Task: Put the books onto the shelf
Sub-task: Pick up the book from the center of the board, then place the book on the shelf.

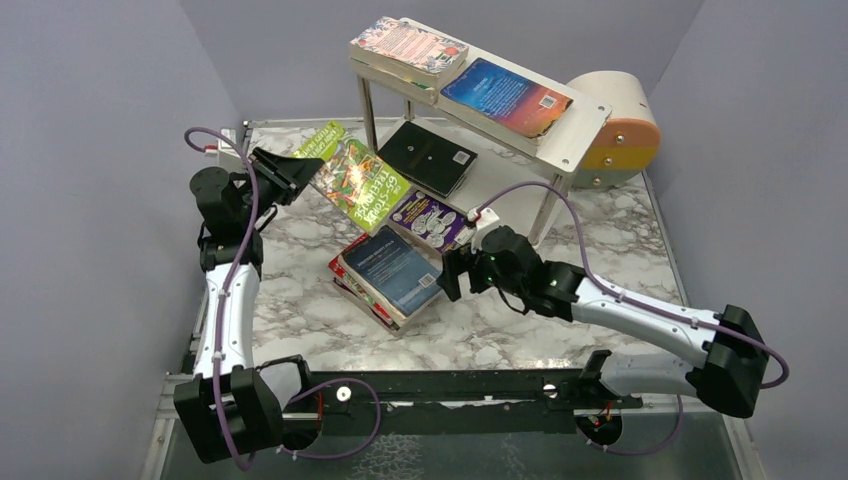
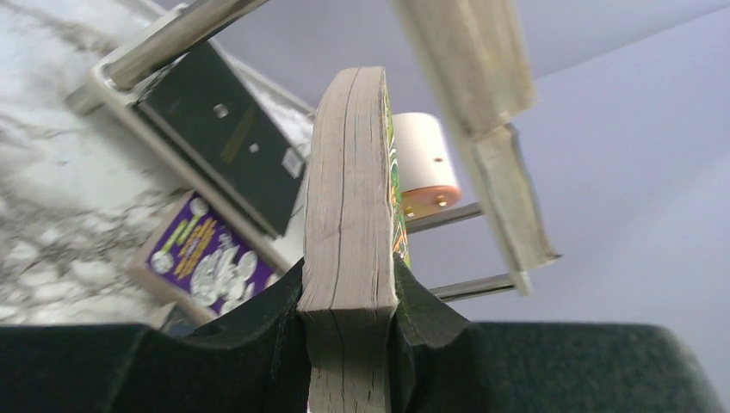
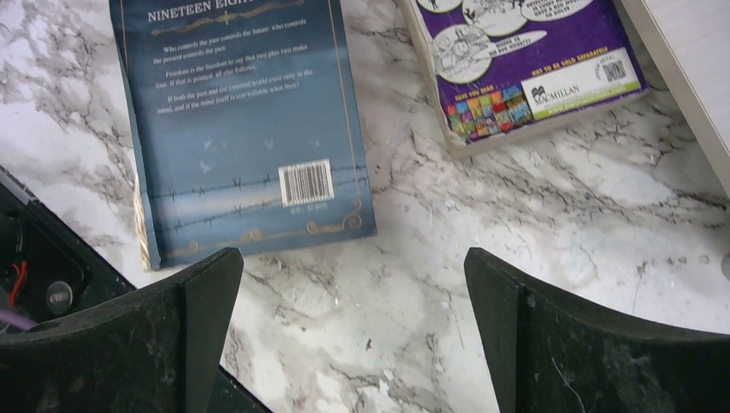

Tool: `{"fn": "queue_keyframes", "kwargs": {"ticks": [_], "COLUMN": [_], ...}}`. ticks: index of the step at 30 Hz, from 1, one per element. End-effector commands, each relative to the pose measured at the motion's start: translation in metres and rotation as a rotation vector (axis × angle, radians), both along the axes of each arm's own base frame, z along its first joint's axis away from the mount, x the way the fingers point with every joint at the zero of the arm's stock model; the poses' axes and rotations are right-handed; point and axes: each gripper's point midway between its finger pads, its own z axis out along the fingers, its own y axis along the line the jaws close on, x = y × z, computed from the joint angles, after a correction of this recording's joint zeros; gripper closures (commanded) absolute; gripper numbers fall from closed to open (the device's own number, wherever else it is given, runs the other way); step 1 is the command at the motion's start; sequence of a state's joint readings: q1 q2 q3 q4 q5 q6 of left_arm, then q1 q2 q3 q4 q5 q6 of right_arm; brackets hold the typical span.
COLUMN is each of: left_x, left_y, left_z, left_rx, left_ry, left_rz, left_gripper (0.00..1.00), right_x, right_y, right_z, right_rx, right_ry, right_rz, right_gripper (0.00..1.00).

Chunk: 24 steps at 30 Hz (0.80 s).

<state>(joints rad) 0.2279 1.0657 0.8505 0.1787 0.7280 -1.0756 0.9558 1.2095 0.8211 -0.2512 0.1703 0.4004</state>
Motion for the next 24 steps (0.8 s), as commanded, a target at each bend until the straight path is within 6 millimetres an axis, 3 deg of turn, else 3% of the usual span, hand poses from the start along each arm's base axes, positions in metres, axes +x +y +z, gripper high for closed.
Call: {"fn": "queue_keyframes", "kwargs": {"ticks": [1,7,14,24], "left_x": [-0.011,-0.015,-0.009,0.03], "left_y": [-0.001,0.002,-0.012,-0.098], "left_z": [0.107,0.197,0.264,0.292], "left_rx": [-0.124,-0.21,-0.31,-0.373], "left_ry": [-0.232,-0.391,-0.492,-0.448], "left_rz": [0.01,0.028,0.05,0.126], "left_gripper": [1.0,1.0,1.0,1.0], "right_x": [-0.01,-0.017,-0.025,-0.034], "right_y": [-0.018,-0.031,-0.034,-0.047], "right_z": [0.004,0.007,0.009,0.013], "right_rx": [0.017,0.013,0.039,0.058], "right_ry": [-0.004,-0.027,-0.024,-0.033], "right_rz": [-0.032,-0.03,-0.023,-0.041], "right_gripper": [0.0,0.0,0.0,0.0]}}
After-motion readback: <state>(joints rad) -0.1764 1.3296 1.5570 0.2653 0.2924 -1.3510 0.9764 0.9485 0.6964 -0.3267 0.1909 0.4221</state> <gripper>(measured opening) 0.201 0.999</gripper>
